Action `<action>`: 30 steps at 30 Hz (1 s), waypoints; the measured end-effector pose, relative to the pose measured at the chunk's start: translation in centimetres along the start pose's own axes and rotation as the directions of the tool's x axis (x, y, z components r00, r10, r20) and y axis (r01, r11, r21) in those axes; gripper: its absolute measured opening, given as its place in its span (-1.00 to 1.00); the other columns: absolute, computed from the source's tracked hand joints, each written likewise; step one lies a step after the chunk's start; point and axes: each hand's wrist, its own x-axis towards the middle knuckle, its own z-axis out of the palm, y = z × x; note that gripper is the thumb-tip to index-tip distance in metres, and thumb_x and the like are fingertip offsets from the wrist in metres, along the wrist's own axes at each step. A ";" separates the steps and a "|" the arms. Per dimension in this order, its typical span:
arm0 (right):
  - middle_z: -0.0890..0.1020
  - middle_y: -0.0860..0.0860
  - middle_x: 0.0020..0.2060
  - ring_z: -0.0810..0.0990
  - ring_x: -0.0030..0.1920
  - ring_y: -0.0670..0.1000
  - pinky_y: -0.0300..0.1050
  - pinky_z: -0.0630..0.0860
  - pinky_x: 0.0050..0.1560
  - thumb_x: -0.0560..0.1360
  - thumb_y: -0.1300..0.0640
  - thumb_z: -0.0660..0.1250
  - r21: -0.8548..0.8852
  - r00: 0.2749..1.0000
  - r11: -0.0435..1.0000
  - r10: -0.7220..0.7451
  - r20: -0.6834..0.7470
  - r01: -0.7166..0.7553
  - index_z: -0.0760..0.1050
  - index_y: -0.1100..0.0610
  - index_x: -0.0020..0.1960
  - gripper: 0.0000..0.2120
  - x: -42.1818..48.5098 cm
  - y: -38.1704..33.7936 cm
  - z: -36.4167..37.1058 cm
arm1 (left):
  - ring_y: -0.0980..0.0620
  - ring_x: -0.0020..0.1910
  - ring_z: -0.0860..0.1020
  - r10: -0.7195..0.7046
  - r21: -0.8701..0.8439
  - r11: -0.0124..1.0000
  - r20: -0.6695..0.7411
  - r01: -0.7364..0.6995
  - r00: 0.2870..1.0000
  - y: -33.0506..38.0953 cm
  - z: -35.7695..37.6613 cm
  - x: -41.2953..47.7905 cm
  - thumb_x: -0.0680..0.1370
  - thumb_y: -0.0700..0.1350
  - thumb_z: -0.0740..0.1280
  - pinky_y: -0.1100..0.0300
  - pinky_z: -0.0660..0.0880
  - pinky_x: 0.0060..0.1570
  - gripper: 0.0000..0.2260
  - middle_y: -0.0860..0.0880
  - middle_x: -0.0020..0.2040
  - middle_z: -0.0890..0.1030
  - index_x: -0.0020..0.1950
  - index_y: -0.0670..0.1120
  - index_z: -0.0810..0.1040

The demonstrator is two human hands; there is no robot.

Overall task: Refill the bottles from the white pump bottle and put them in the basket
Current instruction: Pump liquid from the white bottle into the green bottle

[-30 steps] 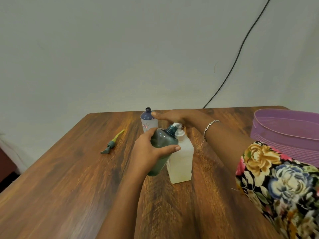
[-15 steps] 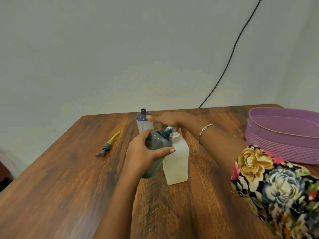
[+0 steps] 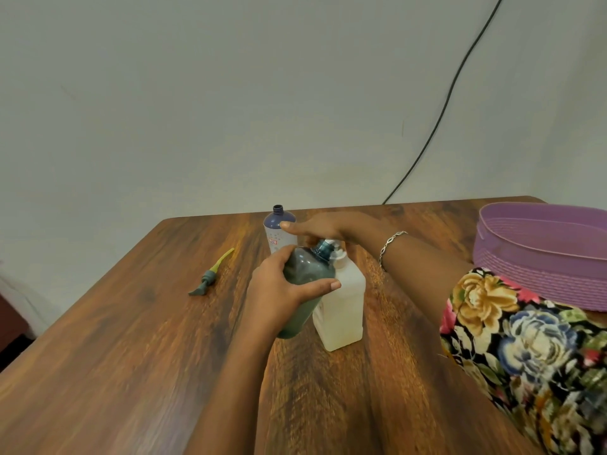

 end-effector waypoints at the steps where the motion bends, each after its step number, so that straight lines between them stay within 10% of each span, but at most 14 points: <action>1: 0.53 0.07 -0.09 0.53 -0.03 0.07 -0.14 0.40 -0.04 0.55 -0.31 -0.05 -0.002 1.000 1.000 -0.006 -0.006 0.006 0.48 0.16 -0.03 -0.42 -0.1 -0.1 0.0 | 0.11 0.07 0.45 -0.004 -0.004 1.000 0.001 0.004 1.000 0.0 -0.1 0.1 0.28 0.08 0.52 0.43 0.34 -0.17 -0.36 0.13 0.06 0.46 0.31 -0.01 0.41; 9: 0.50 0.10 -0.18 0.50 -0.11 0.14 -0.11 0.38 -0.38 0.57 -0.28 -0.13 0.115 0.998 0.992 0.053 -0.026 -0.050 0.43 0.20 -0.19 -0.37 -1.7 -0.9 -1.1 | 0.01 0.09 0.51 -0.029 -0.042 0.999 0.011 0.029 1.000 0.0 0.4 -0.2 0.09 0.32 0.41 0.25 0.45 -0.09 -0.18 0.01 0.14 0.56 0.28 -0.04 0.47; 16: 0.48 0.18 0.28 0.48 0.22 0.15 -0.08 0.37 0.06 0.63 -0.16 -0.09 -0.137 0.979 0.988 0.049 -0.200 -0.077 0.43 0.28 0.29 -0.41 0.6 -0.4 -0.1 | 0.04 0.08 0.49 -0.019 -0.022 1.000 -0.001 0.019 1.000 0.4 0.6 -0.3 0.13 0.28 0.42 0.34 0.42 -0.14 -0.21 0.03 0.13 0.54 0.28 -0.04 0.46; 25: 0.49 0.13 -0.07 0.49 -0.19 0.08 -0.11 0.40 -0.18 0.59 -0.22 0.00 0.041 0.980 0.997 0.073 -0.184 -0.067 0.40 0.21 -0.27 -0.45 0.7 0.5 -0.2 | 0.01 0.06 0.51 -0.050 -0.021 0.999 -0.031 0.049 0.998 0.7 1.1 -0.6 0.21 0.21 0.48 0.34 0.39 -0.20 -0.30 0.00 0.11 0.55 0.26 -0.08 0.48; 30: 0.49 0.08 -0.13 0.46 -0.24 0.03 -0.17 0.31 -0.35 0.58 -0.24 0.00 0.027 0.974 0.998 0.069 -0.216 -0.065 0.43 0.23 -0.21 -0.43 0.7 0.2 -0.5 | 0.03 0.09 0.49 -0.052 -0.020 0.999 -0.065 0.051 0.997 1.1 1.0 -0.6 0.25 0.17 0.49 0.25 0.44 -0.08 -0.32 0.01 0.14 0.54 0.29 -0.07 0.46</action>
